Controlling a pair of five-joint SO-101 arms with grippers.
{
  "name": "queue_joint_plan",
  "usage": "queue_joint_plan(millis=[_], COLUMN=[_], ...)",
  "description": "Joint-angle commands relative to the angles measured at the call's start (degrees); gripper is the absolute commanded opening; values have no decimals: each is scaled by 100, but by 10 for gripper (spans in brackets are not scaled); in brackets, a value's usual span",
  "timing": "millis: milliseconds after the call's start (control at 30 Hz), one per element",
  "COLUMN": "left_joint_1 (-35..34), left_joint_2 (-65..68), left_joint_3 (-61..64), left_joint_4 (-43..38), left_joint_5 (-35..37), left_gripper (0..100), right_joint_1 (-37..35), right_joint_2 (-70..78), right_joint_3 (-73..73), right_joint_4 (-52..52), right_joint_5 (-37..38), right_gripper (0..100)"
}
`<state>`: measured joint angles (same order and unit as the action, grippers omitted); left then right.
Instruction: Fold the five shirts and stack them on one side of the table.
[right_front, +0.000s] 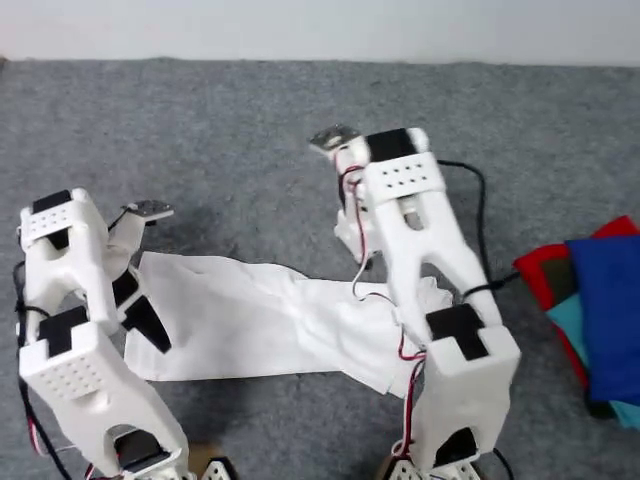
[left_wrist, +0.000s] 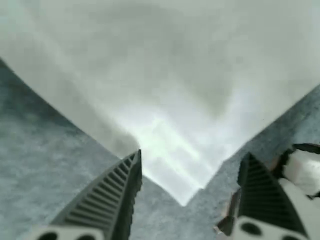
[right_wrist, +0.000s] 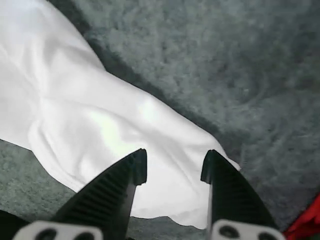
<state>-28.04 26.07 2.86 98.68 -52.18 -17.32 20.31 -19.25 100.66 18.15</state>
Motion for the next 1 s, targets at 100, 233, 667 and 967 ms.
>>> queue_joint_plan(millis=[100,233,667,967], left_joint_1=[44,70,-607,-624], left_joint_2=[18,-246,-1055,-527], left_joint_3=[-699,-778,-611,-611], left_joint_4=[202,202,202,-35], left_joint_5=[-308,-316,-1152,-1222], left_gripper=[303,304,328,327], right_joint_1=[470,681,1024,980], right_joint_2=[-541,-567,-576,-585], right_joint_3=[123,580,844,844], right_joint_4=[251,251,251,251], right_joint_5=[598,800,826,826], right_gripper=[199,201,201,200])
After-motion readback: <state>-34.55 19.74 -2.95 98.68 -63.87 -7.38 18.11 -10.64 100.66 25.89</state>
